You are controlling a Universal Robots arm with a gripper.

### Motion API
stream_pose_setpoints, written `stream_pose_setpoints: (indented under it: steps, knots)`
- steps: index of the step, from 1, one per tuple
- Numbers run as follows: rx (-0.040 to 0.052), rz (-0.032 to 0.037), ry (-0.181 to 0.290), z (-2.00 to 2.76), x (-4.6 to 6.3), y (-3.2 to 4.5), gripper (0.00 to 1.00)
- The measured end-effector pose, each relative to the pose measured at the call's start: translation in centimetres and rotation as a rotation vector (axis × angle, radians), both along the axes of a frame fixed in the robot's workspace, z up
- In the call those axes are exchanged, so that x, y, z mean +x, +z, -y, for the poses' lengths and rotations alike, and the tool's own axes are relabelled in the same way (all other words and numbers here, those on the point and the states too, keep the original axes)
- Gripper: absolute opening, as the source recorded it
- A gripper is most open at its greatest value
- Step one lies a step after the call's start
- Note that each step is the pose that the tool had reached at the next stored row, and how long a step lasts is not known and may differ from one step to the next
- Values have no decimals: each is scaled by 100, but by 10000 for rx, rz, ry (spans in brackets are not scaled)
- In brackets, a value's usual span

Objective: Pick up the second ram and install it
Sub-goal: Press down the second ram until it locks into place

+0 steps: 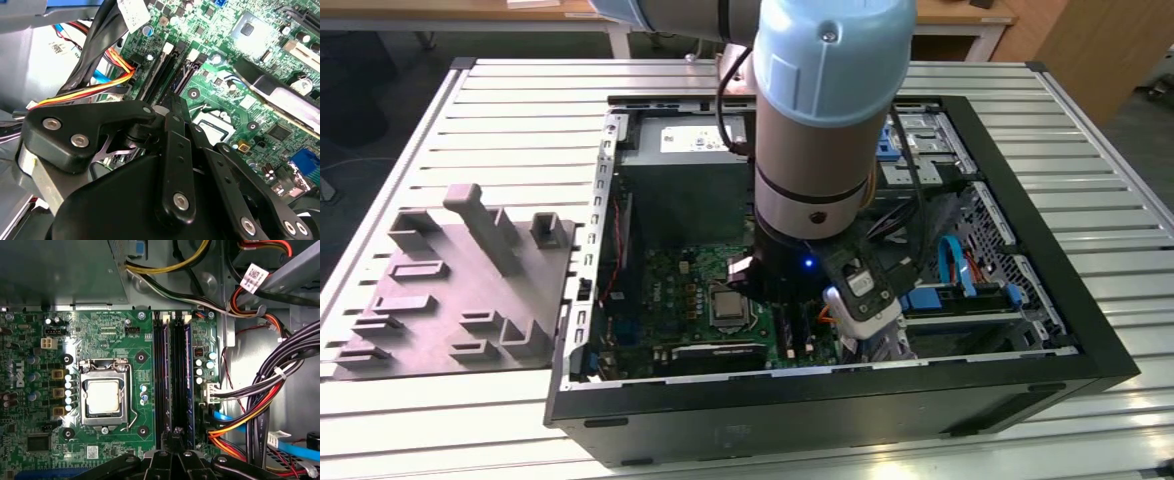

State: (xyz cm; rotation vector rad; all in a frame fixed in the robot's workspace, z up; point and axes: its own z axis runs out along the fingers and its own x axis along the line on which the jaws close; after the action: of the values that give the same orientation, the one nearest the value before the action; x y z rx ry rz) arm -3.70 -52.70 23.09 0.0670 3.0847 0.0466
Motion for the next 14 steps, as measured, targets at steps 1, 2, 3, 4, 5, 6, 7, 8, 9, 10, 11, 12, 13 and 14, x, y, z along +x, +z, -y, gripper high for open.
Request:
stream_pose_setpoints:
  steps: [1, 2, 3, 4, 5, 6, 7, 8, 9, 10, 11, 12, 13, 14]
  knots:
    - [-1, 0, 0, 6, 0, -4, 10]
    - [0, 0, 0, 9, 0, -9, 10]
    - [2, 1, -1, 9, 0, -19, 10]
    - [0, 1, -1, 9, 0, -34, 10]
    - [-1, 0, 0, 10, 0, -45, 10]
    - [-2, 0, 0, 10, 0, -50, 10]
    - [-4, -1, 0, 11, 0, -50, 10]
    - [-4, -1, 0, 11, 0, -50, 10]
    - [-4, -1, 0, 11, 0, -50, 10]
    - [-4, -1, 0, 13, 0, -50, 10]
    - [-1, 0, 1, 16, 0, -51, 10]
    - [-1, 0, 0, 20, 0, -51, 10]
    - [-2, 0, 0, 22, 0, -51, 10]
    - [-2, 0, 0, 22, 0, -52, 10]
